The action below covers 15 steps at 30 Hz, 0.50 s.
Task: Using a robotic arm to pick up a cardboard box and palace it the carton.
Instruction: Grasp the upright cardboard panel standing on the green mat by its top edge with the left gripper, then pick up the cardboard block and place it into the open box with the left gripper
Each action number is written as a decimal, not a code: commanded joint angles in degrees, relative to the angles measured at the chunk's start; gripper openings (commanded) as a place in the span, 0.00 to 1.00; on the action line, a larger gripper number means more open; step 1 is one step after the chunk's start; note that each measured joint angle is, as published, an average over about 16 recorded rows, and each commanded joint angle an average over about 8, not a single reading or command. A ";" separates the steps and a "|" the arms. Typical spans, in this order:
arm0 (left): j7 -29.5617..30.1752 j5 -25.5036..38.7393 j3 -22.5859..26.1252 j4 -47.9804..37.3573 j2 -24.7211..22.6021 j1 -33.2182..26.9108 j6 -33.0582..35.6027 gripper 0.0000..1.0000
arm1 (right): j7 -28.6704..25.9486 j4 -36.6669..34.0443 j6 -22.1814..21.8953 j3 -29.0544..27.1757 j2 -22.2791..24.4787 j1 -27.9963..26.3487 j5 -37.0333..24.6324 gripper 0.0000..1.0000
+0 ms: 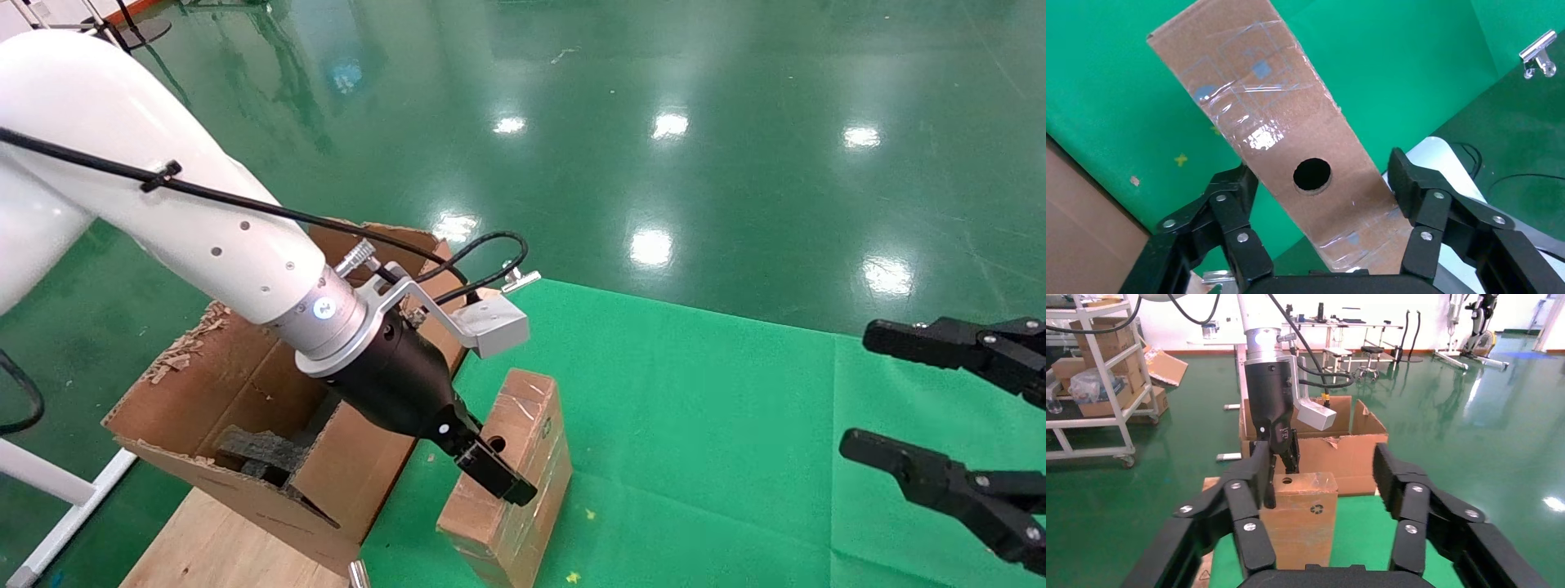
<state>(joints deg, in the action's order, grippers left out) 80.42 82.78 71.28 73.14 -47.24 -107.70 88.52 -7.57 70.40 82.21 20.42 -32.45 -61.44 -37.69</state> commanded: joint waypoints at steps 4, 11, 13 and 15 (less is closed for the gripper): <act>-0.03 -0.04 -0.07 -0.04 0.03 0.00 0.03 0.00 | 0.00 0.00 0.00 0.00 0.00 0.00 0.00 1.00; -0.10 -0.08 -0.13 -0.07 0.06 -0.01 0.00 0.00 | 0.00 0.00 0.00 0.00 0.00 0.00 0.00 1.00; -0.31 -0.35 -0.29 -0.08 0.13 -0.11 -0.08 0.00 | 0.00 0.00 0.00 0.00 0.00 0.00 0.00 1.00; -0.86 -0.88 -0.68 -0.19 0.36 -0.44 -0.22 0.00 | 0.00 0.00 0.00 0.00 0.00 0.00 0.00 1.00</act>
<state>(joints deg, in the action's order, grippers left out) 78.64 81.36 70.01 72.54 -46.51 -108.78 88.21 -7.57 70.40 82.21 20.42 -32.45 -61.44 -37.69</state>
